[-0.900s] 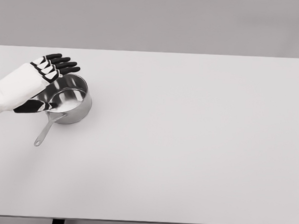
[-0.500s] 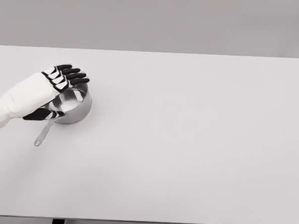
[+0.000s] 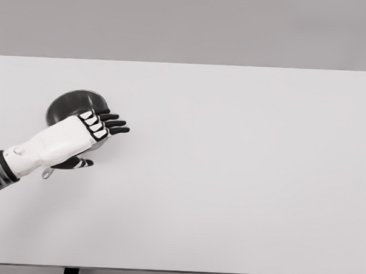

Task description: Rotate pot handle

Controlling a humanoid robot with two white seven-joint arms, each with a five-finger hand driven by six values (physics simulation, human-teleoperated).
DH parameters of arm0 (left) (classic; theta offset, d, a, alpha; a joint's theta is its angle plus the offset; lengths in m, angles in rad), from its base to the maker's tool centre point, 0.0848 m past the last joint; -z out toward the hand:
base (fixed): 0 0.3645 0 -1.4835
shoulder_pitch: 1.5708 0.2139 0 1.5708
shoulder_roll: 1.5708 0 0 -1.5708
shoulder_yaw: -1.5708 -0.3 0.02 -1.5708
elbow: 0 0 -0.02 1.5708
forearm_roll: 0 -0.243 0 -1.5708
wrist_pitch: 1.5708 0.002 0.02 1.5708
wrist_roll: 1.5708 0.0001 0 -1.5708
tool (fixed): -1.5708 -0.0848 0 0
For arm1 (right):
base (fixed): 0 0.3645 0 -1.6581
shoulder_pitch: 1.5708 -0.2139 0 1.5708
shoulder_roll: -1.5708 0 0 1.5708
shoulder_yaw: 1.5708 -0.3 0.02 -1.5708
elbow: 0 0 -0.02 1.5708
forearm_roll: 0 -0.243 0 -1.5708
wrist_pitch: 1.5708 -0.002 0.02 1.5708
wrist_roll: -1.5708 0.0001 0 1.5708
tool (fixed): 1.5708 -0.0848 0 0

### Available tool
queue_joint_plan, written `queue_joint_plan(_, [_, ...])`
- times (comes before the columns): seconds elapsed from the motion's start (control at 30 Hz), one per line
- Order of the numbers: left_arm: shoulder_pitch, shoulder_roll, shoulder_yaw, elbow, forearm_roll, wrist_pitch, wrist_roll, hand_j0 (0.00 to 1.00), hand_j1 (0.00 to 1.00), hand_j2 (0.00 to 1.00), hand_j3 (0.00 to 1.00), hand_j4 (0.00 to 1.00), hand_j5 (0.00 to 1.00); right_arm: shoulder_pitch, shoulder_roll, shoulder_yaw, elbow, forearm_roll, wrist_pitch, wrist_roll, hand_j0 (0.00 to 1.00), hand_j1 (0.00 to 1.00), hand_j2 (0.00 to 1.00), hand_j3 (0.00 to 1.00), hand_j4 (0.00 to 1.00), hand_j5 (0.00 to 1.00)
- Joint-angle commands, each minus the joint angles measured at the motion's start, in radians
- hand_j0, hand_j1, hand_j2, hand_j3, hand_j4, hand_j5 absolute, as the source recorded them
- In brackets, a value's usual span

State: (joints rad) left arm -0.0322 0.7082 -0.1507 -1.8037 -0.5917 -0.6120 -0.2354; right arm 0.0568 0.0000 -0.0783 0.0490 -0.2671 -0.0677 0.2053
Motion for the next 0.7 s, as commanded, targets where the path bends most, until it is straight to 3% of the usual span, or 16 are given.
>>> queue_joint_plan(0.0, [-0.002,-0.001,-0.003,0.000,-0.017,0.001,-0.001,1.00,1.00,1.00,1.00,1.00,1.00,0.000,0.000,0.000,0.000,0.000,-0.001,0.000,1.00,1.00,1.00,1.00,1.00,1.00])
queue_joint_plan(0.33, [0.003,-0.003,-0.003,0.000,-0.089,0.001,-0.002,1.00,1.00,1.00,1.00,1.00,1.00,0.000,0.000,0.000,0.000,0.000,0.000,0.000,1.00,1.00,1.00,1.00,1.00,1.00])
queue_joint_plan(0.67, [0.026,0.004,0.010,0.001,-0.103,0.001,-0.002,1.00,1.00,1.00,1.00,1.00,1.00,0.000,0.000,0.000,0.000,0.000,0.000,0.000,1.00,1.00,1.00,1.00,1.00,1.00])
